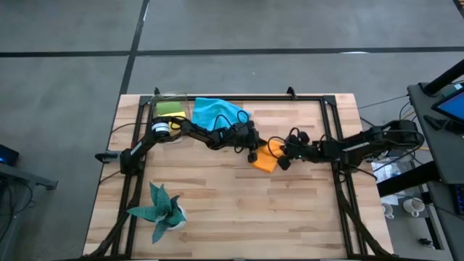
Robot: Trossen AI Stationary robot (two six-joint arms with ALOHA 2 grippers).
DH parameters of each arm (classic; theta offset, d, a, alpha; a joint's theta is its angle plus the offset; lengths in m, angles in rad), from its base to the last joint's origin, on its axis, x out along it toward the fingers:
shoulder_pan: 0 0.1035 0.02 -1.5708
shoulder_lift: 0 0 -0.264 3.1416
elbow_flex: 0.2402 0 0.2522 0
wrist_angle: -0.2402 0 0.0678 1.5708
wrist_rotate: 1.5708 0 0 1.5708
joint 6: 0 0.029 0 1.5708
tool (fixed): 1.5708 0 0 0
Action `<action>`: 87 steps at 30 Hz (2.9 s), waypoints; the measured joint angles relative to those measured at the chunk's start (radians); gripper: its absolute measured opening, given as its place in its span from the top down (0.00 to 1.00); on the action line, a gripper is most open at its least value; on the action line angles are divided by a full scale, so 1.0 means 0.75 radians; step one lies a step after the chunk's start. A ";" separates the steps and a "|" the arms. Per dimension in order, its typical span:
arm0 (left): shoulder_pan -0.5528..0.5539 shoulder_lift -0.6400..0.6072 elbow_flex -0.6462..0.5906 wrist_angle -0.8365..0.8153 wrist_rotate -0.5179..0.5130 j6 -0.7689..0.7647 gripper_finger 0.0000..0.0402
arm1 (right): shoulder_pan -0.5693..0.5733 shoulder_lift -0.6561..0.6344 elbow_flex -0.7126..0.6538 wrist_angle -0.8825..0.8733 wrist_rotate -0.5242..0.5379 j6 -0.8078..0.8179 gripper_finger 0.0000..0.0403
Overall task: Roll microfiber towels into tight, uniform cylinder then place into a basket
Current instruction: Roll the orange microfiber towel
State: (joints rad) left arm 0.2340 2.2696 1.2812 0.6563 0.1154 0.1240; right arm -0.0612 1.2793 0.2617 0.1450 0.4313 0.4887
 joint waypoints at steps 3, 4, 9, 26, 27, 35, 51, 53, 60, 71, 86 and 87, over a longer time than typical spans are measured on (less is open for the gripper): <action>0.003 0.000 0.000 -0.003 -0.034 0.073 1.00 | 0.001 -0.002 -0.065 0.098 0.005 0.014 0.98; 0.003 0.000 0.000 -0.004 -0.061 0.094 1.00 | 0.000 -0.002 -0.083 0.131 0.004 0.019 0.98; 0.003 -0.074 -0.026 -0.032 -0.131 0.153 1.00 | 0.000 0.000 -0.108 0.197 0.001 0.015 0.98; -0.076 -0.138 -0.077 -0.013 -0.065 0.156 1.00 | 0.000 0.002 -0.090 0.203 -0.047 -0.003 0.98; -0.075 -0.119 -0.062 -0.013 -0.083 0.156 1.00 | 0.000 0.002 -0.090 0.208 -0.064 -0.003 0.98; -0.036 -0.044 -0.046 -0.040 -0.241 0.153 1.00 | 0.006 0.002 -0.074 0.213 -0.191 -0.073 0.98; -0.030 -0.132 -0.073 -0.101 -0.276 0.245 1.00 | 0.041 -0.009 0.011 0.158 -0.263 -0.199 0.98; -0.031 -0.175 -0.076 -0.094 -0.302 0.267 1.00 | 0.041 -0.009 0.009 0.160 -0.242 -0.198 0.98; -0.034 -0.235 -0.082 -0.118 -0.045 0.243 1.00 | 0.041 -0.009 0.007 0.161 -0.212 -0.198 0.98; -0.044 -0.074 -0.025 -0.126 0.044 0.224 1.00 | 0.041 -0.003 0.005 0.161 -0.229 -0.195 0.98; -0.037 -0.040 -0.045 -0.178 -0.061 0.227 1.00 | 0.097 -0.070 0.027 0.132 -0.302 -0.271 0.98; -0.037 -0.040 -0.045 -0.177 -0.061 0.227 1.00 | 0.096 -0.080 0.036 0.158 -0.258 -0.290 0.98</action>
State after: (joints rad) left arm 0.2066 2.2398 1.2472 0.5232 0.0696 0.2943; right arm 0.0111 1.2193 0.2884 0.2637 0.2377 0.2709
